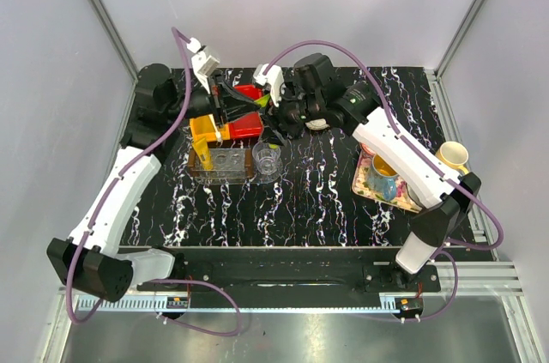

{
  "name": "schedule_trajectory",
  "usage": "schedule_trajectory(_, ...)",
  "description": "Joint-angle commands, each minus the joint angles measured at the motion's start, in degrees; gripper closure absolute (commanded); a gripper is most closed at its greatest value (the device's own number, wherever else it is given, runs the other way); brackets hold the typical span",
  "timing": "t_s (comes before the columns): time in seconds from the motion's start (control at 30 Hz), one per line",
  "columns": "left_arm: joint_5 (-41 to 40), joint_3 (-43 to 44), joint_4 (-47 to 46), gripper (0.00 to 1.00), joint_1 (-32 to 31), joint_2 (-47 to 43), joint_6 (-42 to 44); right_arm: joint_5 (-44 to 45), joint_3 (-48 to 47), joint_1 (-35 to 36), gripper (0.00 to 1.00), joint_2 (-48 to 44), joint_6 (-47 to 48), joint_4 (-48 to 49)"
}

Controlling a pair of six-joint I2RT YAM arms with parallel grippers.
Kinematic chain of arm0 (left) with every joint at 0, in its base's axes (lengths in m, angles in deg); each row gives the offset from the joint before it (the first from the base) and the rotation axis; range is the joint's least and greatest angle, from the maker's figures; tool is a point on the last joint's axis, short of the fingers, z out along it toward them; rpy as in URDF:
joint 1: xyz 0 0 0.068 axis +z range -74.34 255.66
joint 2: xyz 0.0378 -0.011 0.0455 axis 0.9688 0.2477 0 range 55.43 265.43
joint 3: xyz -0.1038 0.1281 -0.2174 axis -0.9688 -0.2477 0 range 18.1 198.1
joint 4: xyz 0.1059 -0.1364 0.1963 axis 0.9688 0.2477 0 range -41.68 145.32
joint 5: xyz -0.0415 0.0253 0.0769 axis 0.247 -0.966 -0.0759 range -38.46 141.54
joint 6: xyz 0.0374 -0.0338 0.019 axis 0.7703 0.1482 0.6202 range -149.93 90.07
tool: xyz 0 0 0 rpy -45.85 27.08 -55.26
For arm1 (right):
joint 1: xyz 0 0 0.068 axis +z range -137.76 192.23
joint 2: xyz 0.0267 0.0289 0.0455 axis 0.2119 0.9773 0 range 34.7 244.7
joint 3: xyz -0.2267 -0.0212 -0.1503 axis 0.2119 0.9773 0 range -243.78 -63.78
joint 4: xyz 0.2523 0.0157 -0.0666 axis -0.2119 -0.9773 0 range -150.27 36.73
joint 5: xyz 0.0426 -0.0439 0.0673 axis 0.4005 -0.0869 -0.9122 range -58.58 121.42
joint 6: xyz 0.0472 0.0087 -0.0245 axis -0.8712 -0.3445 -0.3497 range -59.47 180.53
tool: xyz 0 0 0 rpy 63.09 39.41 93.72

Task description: Prepare toiletry sets of a toothbrush and toothpaste on the tray

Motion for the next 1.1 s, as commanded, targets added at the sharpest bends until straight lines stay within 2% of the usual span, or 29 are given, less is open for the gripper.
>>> schedule_trajectory(0.0,3.97,0.69,-11.45,1.0,2.31,-3.13,-7.86,-0.94,0.41,-0.2,0.36,-2.29,-0.51,2.97)
schedule_trajectory(0.2,5.38,-1.07,-16.3,1.0,4.16,-4.19,-12.44,-1.48,0.67,-0.38,0.4,-2.29,-0.86,3.24)
schedule_trajectory(0.3,5.82,-1.5,-16.39,1.0,4.51,-4.54,-12.62,-1.56,0.41,-0.47,0.46,-2.47,-1.04,3.41)
schedule_trajectory(0.43,6.17,-2.82,-16.74,1.0,4.95,-5.07,-12.8,-1.57,-0.12,-0.47,0.69,-2.47,-0.95,3.33)
schedule_trajectory(0.47,6.35,-2.91,-16.75,1.0,5.12,-5.33,-12.8,-1.56,-0.12,-0.64,0.78,-2.55,-0.78,3.07)
schedule_trajectory(0.6,6.97,-3.0,-14.56,1.0,6.09,-5.68,-10.52,-1.39,0.41,-0.73,0.89,-2.91,-0.6,2.89)
schedule_trajectory(0.67,6.97,-3.0,-13.32,1.0,6.09,-5.77,-9.29,-1.04,0.49,-0.73,0.91,-2.91,-0.6,2.89)
schedule_trajectory(0.8,7.23,-3.44,-12.88,0.74,6.09,-5.77,-8.93,-0.42,0.32,-0.73,0.94,-2.38,-0.69,2.71)
schedule_trajectory(0.83,7.14,-3.53,-12.88,0.64,6.18,-5.68,-9.1,-0.42,0.14,-0.73,0.94,-2.38,-0.69,2.71)
schedule_trajectory(0.87,6.97,-3.44,-12.88,0.59,6.09,-5.68,-9.19,-0.51,0.06,-0.73,0.95,-2.12,-0.78,2.71)
schedule_trajectory(0.93,6.44,-3.44,-13.14,0.52,6.01,-5.33,-9.63,-0.51,-0.38,-0.73,0.95,-1.77,-1.04,2.8)
schedule_trajectory(1.07,5.3,-3.53,-13.67,0.49,5.48,-4.46,-9.72,-0.42,-1.0,-0.73,0.96,-0.98,-1.92,2.8)
